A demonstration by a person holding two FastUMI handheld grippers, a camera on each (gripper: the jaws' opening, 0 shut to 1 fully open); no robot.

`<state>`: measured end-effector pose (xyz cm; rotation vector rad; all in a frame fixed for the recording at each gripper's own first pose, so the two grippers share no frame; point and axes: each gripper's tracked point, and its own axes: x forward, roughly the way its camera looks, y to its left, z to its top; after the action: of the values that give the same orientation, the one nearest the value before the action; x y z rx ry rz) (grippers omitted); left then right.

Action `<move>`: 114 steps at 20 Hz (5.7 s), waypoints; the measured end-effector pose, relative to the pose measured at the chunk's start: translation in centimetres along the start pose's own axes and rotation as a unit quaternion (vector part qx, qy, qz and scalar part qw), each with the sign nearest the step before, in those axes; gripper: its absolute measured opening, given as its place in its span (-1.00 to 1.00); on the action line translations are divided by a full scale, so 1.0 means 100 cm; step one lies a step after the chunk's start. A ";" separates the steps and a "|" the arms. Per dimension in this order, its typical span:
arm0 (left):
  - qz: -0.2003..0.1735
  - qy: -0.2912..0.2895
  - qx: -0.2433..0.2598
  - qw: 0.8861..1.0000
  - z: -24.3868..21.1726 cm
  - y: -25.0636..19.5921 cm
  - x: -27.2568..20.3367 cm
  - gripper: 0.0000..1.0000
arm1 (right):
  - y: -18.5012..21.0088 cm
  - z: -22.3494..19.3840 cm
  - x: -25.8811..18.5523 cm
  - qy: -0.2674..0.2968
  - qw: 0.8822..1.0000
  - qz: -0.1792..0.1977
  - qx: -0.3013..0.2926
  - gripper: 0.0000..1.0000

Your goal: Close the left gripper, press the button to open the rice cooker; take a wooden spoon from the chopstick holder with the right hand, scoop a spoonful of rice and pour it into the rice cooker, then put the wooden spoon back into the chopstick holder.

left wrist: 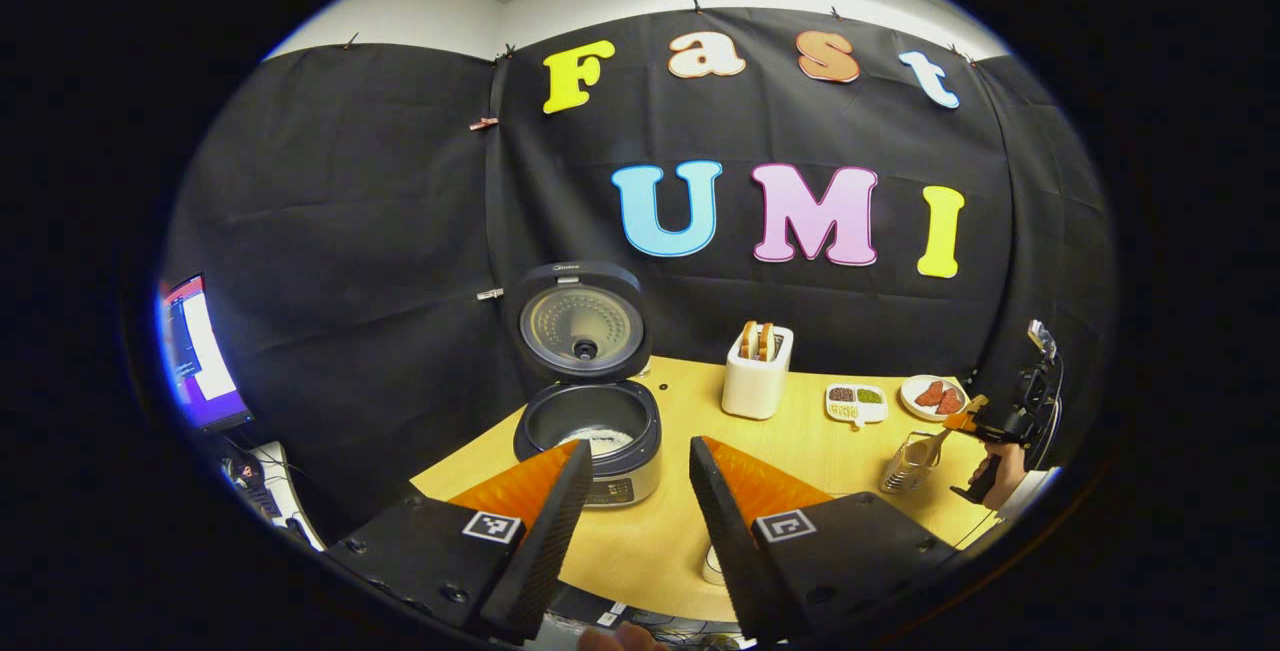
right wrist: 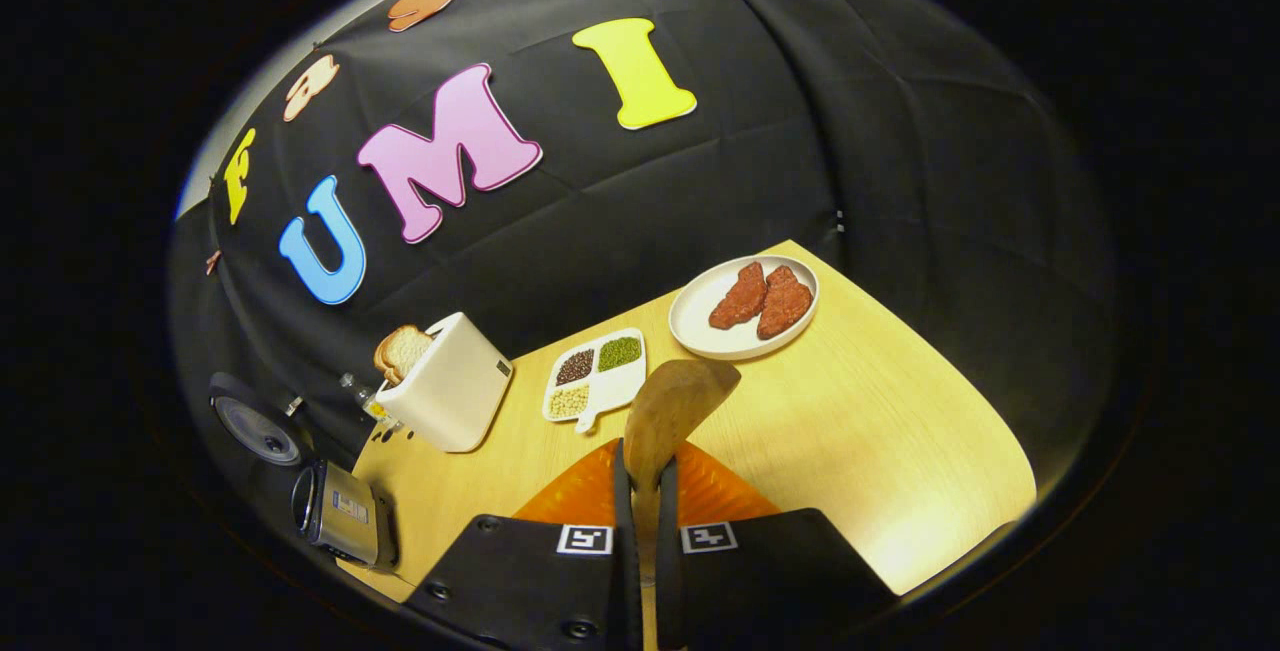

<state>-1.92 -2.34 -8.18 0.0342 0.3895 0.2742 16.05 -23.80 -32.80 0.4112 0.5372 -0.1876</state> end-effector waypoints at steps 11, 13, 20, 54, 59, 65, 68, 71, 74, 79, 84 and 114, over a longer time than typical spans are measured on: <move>-0.032 -0.059 -0.032 0.997 0.010 0.021 -0.011 0.53 | 0.069 0.058 -0.075 -0.055 0.995 0.050 -0.060 -0.79; -0.050 -0.074 -0.040 0.995 0.013 0.031 -0.009 0.60 | 0.093 0.058 -0.094 -0.060 0.994 0.061 -0.070 -0.80; -0.119 -0.095 -0.081 0.985 0.016 0.085 0.015 0.78 | 0.185 -0.002 -0.152 -0.037 0.988 0.084 -0.126 -0.80; -0.145 -0.120 -0.088 0.978 0.013 0.173 0.046 0.77 | 0.220 -0.225 -0.129 0.139 0.989 0.030 -0.047 -0.71; -0.147 -0.120 -0.077 0.979 0.017 0.170 0.047 0.77 | 0.201 -0.214 -0.128 0.132 0.984 0.026 0.118 -0.80; -0.152 -0.115 -0.064 0.979 0.019 0.159 0.049 0.78 | 0.189 -0.184 -0.137 0.103 0.970 0.051 0.216 -0.79; -0.152 -0.111 -0.066 0.980 0.020 0.156 0.050 0.77 | 0.195 -0.161 -0.148 0.087 0.961 0.072 0.252 -0.79; -0.150 -0.113 -0.063 0.980 0.021 0.158 0.051 0.77 | 0.213 -0.134 -0.156 0.074 0.961 0.100 0.247 -0.80; -0.145 -0.111 -0.069 0.981 0.019 0.164 0.050 0.77 | 0.243 -0.107 -0.162 0.062 0.958 0.135 0.246 -0.80; -0.129 -0.116 -0.077 0.982 0.016 0.183 0.044 0.78 | 0.309 -0.088 -0.167 0.062 0.952 0.186 0.235 -0.80; -0.108 -0.121 -0.088 0.983 0.009 0.211 0.036 0.78 | 0.387 -0.100 -0.151 0.083 0.946 0.222 0.221 -0.80; -0.031 -0.116 -0.093 0.988 -0.004 0.280 0.026 0.78 | 0.581 -0.208 -0.057 -0.011 0.898 0.241 -0.367 -0.63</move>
<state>-6.93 25.30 -7.08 -0.1285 0.1321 0.2402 17.95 37.82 -26.82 -0.2066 0.4306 0.4863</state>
